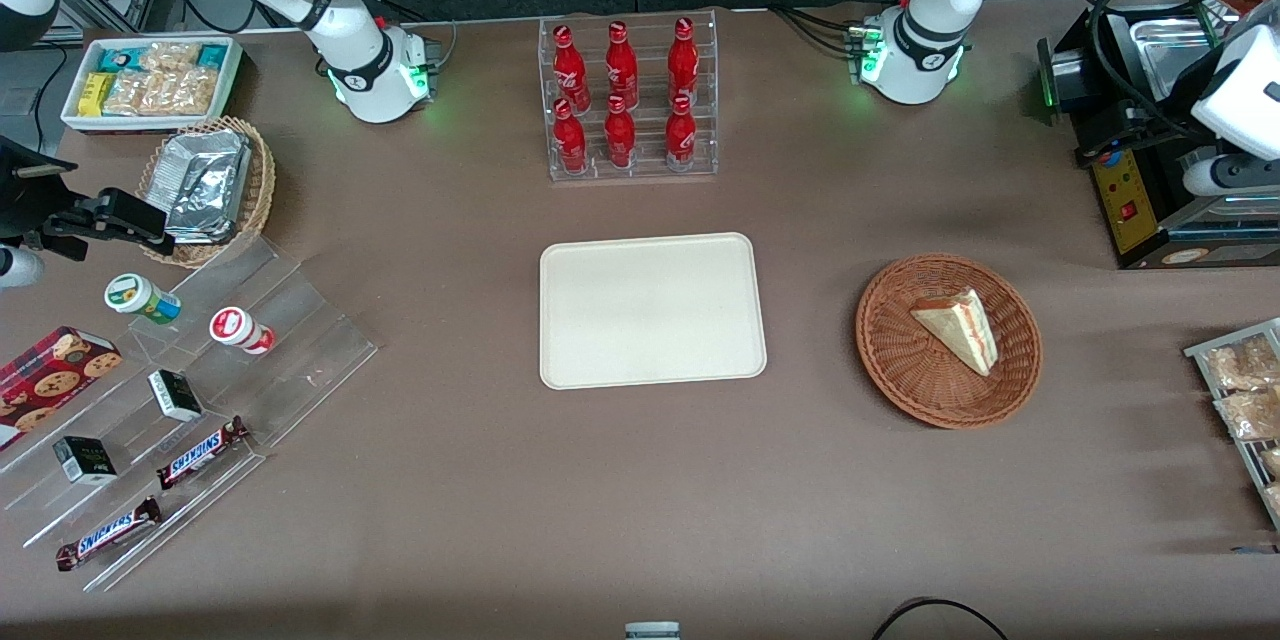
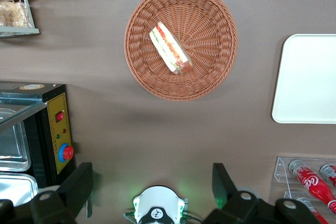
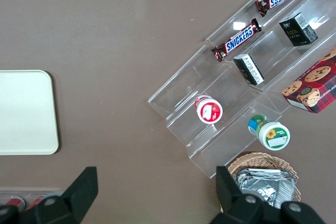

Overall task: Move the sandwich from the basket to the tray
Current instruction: 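Move the left gripper over the wrapped sandwich in the wicker basket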

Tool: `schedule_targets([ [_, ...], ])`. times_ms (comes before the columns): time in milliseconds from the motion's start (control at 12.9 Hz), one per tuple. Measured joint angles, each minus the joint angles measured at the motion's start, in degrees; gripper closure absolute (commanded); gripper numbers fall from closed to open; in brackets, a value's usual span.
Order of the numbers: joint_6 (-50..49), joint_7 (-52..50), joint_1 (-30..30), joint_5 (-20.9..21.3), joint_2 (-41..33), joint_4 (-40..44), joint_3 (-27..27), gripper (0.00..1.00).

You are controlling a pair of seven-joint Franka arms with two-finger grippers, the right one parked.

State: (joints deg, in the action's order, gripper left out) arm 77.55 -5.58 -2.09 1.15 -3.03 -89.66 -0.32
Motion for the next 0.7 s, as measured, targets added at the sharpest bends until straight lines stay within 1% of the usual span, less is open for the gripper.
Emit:
schedule_targets([
  [388,0.7,0.0,0.0,0.6,0.1,-3.0,0.0,0.0],
  [543,3.2,0.0,0.0,1.7,0.1,-7.2,0.4,0.0],
  [698,8.5,0.0,0.0,1.8,0.1,-12.6,1.2,0.0],
])
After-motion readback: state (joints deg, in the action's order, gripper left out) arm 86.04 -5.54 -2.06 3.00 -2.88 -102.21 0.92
